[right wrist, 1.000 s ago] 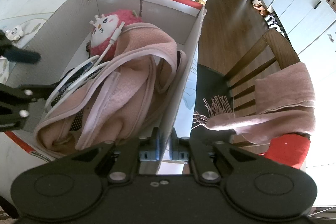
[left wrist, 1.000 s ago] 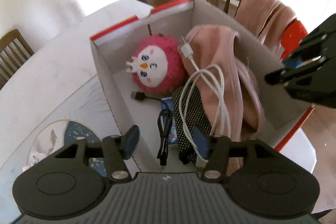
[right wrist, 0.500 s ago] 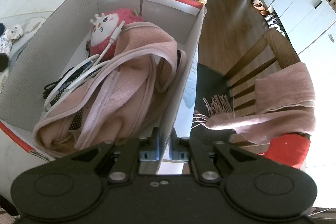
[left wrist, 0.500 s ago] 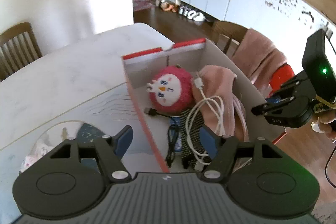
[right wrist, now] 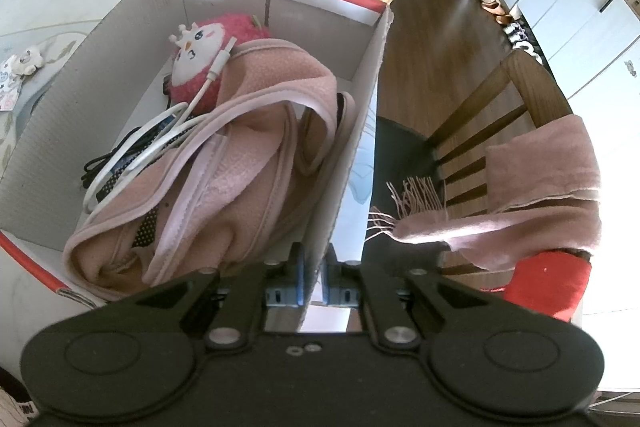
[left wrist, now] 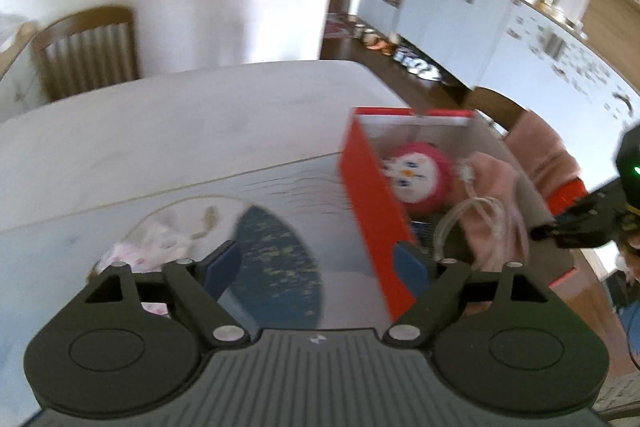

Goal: Organize objects
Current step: 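Move the left tool back to the white tooth-shaped plush, then close the left gripper on the white plush and lift it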

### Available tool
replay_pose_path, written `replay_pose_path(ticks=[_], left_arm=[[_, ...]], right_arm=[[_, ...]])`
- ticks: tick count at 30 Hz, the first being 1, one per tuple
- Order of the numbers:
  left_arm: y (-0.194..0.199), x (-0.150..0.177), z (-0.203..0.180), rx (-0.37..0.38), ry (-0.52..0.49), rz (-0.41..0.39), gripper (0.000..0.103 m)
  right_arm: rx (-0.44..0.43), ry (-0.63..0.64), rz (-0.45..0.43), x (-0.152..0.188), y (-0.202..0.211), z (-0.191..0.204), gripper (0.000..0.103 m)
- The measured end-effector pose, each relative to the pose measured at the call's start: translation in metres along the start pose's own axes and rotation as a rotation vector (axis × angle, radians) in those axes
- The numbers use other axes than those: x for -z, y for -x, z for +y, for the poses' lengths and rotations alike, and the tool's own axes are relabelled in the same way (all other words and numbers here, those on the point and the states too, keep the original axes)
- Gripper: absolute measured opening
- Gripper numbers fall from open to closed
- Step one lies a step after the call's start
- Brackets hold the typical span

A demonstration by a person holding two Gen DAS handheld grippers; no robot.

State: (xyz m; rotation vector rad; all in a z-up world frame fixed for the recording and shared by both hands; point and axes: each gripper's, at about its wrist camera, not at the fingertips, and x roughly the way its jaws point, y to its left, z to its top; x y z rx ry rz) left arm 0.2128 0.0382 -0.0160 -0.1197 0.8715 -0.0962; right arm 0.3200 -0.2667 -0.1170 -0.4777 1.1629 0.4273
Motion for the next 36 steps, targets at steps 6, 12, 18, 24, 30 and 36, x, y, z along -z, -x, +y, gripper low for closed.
replay_pose_path(ticks=[6, 12, 18, 24, 30, 36], left_arm=[[-0.014, 0.009, 0.045, -0.055, 0.048, 0.024, 0.101], [-0.046, 0.013, 0.074, -0.134, 0.011, 0.042, 0.101], [-0.082, 0.01, 0.097, -0.145, -0.036, 0.083, 0.101], [-0.112, 0.006, 0.099, -0.143, -0.098, 0.118, 0.101], [-0.138, 0.004, 0.105, -0.163, -0.108, 0.158, 0.101], [-0.147, 0.003, 0.106, -0.154, -0.117, 0.164, 0.1]], right_arm=[[0.01, 0.0, 0.011, 0.0, -0.001, 0.001, 0.007], [0.022, -0.003, 0.023, 0.0, -0.002, 0.003, 0.008], [0.031, -0.006, 0.035, -0.002, -0.004, 0.005, 0.008], [0.035, -0.019, 0.039, -0.002, -0.006, 0.005, 0.008], [0.039, -0.029, 0.044, -0.003, -0.006, 0.005, 0.008], [0.038, -0.036, 0.045, -0.004, -0.005, 0.006, 0.007]])
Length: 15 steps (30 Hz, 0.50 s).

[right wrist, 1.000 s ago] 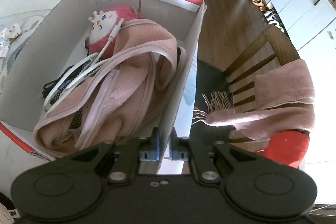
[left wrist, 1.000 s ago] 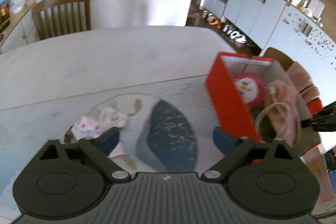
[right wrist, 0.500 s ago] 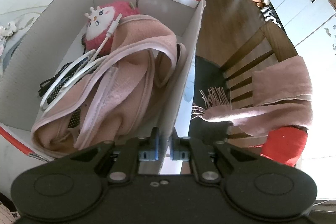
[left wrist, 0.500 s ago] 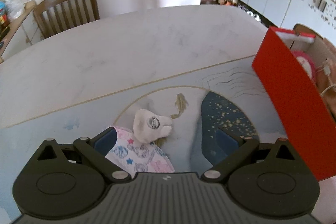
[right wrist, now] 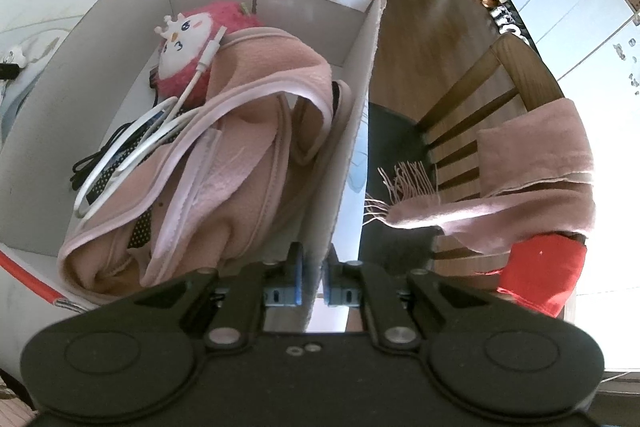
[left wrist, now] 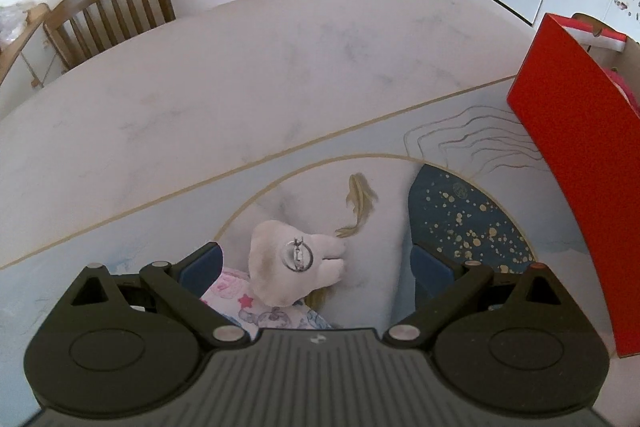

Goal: Organize objects
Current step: 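Close the left gripper on the white plush and lift it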

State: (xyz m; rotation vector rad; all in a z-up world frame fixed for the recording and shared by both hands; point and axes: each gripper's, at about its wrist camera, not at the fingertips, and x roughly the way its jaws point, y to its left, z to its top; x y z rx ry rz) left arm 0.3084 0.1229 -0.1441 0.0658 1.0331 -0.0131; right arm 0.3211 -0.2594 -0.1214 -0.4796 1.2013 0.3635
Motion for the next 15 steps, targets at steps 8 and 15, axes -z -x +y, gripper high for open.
replay_pose_path(ticks=[8, 15], left_arm=[[-0.01, -0.001, 0.0, -0.022, 0.0, 0.031, 0.072], [-0.012, 0.001, -0.003, -0.05, -0.02, 0.044, 0.054]], right_arm=[[-0.003, -0.002, 0.0, 0.0, 0.0, -0.001, 0.007], [-0.009, -0.013, -0.002, 0.002, 0.0, -0.003, 0.007]])
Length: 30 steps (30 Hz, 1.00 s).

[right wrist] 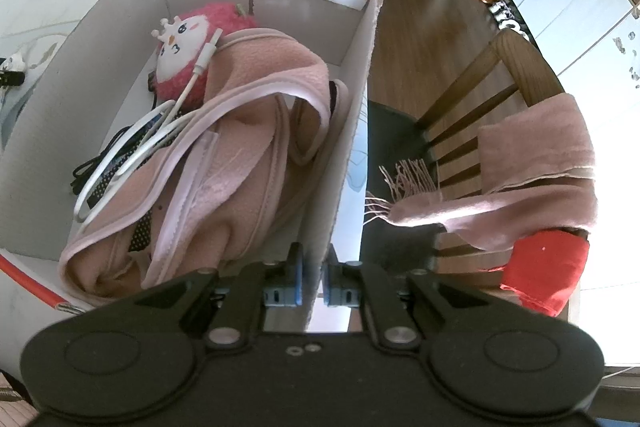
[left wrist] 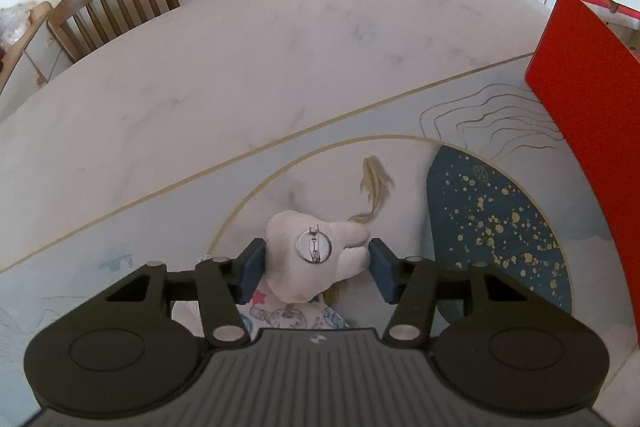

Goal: Organize objects
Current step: 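Close the left gripper on the white plush and lift it, then carry the white plush into the box and open the left gripper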

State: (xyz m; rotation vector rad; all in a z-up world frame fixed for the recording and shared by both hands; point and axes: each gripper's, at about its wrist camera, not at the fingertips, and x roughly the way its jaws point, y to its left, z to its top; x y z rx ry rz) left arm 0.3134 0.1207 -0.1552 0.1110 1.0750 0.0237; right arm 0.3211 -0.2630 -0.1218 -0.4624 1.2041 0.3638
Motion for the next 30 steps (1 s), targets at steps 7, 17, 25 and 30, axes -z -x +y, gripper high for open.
replay_pose_path(ticks=[7, 17, 25, 30], left_arm=[[0.008, 0.0, -0.001, -0.003, 0.024, -0.018, 0.051], [0.051, -0.005, -0.017, 0.053, 0.05, -0.064, 0.051], [0.103, -0.022, -0.066, 0.162, -0.025, -0.142, 0.051], [0.128, -0.034, -0.103, 0.233, -0.094, -0.184, 0.051]], right_arm=[[-0.006, -0.005, -0.009, 0.001, 0.0, -0.002, 0.007], [-0.028, -0.014, -0.023, 0.002, -0.001, -0.006, 0.006], [-0.039, -0.002, -0.037, 0.004, 0.0, -0.005, 0.005], [-0.046, 0.003, -0.048, 0.004, 0.001, -0.006, 0.005]])
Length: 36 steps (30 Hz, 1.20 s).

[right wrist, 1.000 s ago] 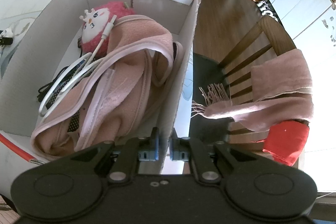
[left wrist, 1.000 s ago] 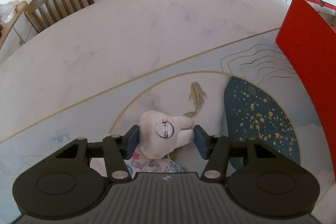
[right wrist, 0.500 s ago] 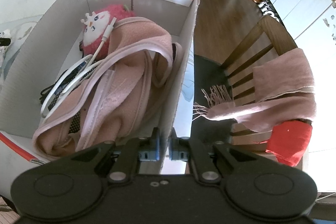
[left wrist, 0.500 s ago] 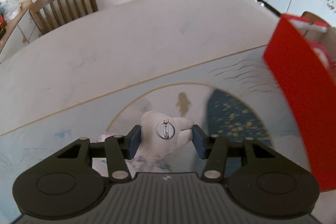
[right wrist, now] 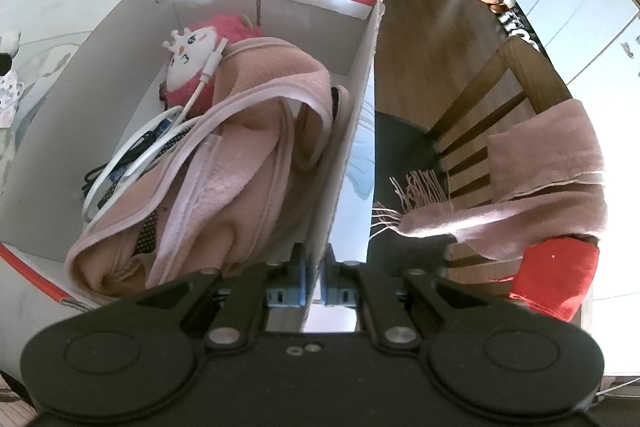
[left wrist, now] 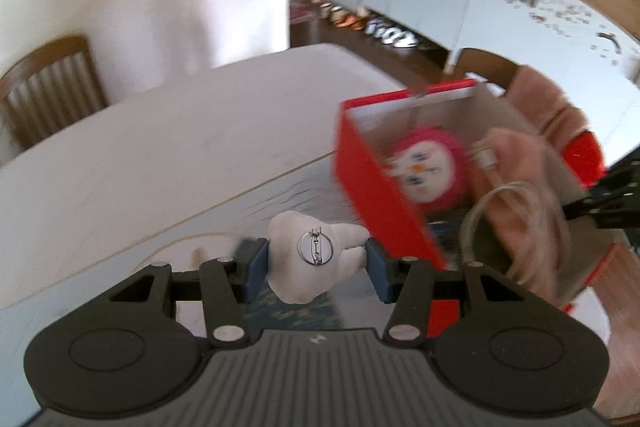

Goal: Organize objects
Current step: 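Carry the white plush into the box and open the left gripper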

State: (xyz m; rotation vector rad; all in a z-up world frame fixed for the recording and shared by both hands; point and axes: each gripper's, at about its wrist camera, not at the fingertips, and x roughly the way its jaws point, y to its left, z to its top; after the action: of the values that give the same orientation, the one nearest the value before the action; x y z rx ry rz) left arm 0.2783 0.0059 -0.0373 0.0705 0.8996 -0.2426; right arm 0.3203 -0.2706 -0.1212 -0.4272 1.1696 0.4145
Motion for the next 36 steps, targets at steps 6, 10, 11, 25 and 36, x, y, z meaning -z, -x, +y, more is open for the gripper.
replay_pose_path(ticks=[6, 10, 11, 25, 36], left_arm=[[-0.001, -0.02, -0.048, 0.059, -0.08, -0.01, 0.051], [-0.009, -0.028, -0.076, 0.088, -0.123, -0.005, 0.051], [-0.012, -0.03, -0.083, 0.092, -0.136, -0.001, 0.051], [-0.057, -0.035, -0.135, 0.087, -0.261, 0.099, 0.051], [-0.094, -0.028, -0.14, 0.054, -0.279, 0.2, 0.052]], right_arm=[[-0.002, 0.009, -0.011, 0.001, 0.0, 0.0, 0.005], [-0.004, 0.01, -0.016, 0.002, 0.001, 0.0, 0.005], [-0.003, 0.011, -0.016, 0.002, 0.001, 0.0, 0.005], [-0.002, 0.021, -0.016, 0.001, 0.0, 0.002, 0.005], [-0.007, 0.025, -0.015, 0.001, 0.0, 0.002, 0.005]])
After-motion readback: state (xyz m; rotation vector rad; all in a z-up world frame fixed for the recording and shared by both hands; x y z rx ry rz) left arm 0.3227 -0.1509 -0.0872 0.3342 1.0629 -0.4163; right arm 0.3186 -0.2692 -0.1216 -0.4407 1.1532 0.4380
